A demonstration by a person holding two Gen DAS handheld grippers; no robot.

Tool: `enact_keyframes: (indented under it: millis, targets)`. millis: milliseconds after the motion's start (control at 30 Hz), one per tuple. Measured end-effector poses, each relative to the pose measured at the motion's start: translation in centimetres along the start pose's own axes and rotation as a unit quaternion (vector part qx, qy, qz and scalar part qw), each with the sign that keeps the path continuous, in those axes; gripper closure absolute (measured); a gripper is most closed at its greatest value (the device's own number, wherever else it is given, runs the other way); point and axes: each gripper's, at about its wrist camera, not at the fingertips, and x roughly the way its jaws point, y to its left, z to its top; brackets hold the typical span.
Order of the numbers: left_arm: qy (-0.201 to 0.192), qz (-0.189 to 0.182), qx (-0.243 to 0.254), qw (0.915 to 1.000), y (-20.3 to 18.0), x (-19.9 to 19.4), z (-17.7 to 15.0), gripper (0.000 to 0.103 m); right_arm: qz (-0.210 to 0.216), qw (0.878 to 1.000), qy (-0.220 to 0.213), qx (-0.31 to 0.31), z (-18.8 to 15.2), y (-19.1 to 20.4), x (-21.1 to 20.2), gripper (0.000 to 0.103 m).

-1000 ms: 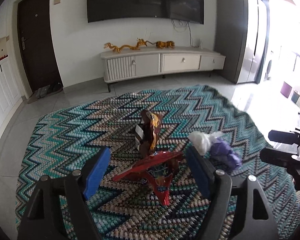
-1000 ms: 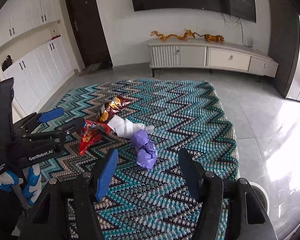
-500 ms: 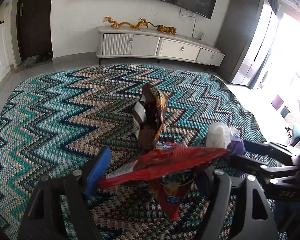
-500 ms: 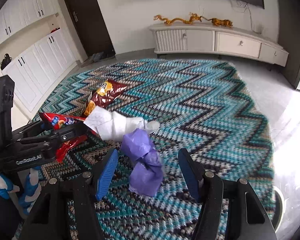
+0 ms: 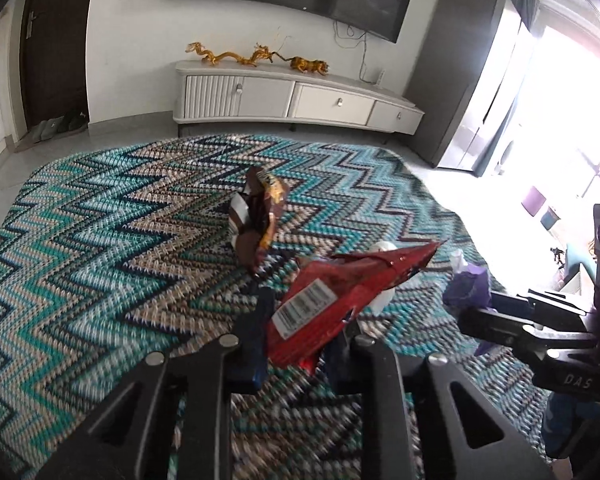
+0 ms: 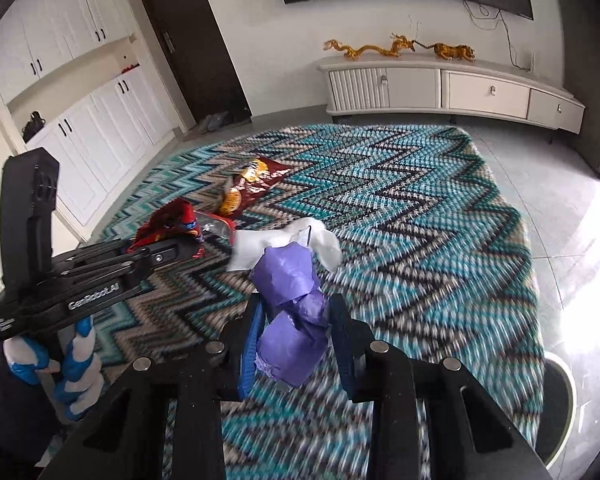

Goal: Collect trash
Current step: 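Grasp the purple paper with the right tool while the left tool grasps the red chip bag, then carry both items over the bin and open both tools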

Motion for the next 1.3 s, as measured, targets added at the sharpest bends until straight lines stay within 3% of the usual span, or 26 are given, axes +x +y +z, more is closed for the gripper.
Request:
enact_keyframes:
  millis: [333, 733, 1300]
  targets:
    - [-0.029, 0.008, 0.047, 0.9985, -5.0, -7.0, -2.4, 0.084, -0.002, 0.999, -0.042, 0.005, -2.6, 1.8, -7.5, 0.072]
    - [-0.065, 0.000, 0.113, 0.9915, -12.5, -13.6, -5.4, 0.084, -0.045, 0.995, -0.089, 0.005, -6.9, 2.9, -15.1, 0.072]
    - [-0.085, 0.029, 0.176, 0.9803, -18.5, -16.3, -7.2, 0.084, -0.050, 0.988, -0.135, 0.052, -10.7, -0.2, -19.7, 0.072]
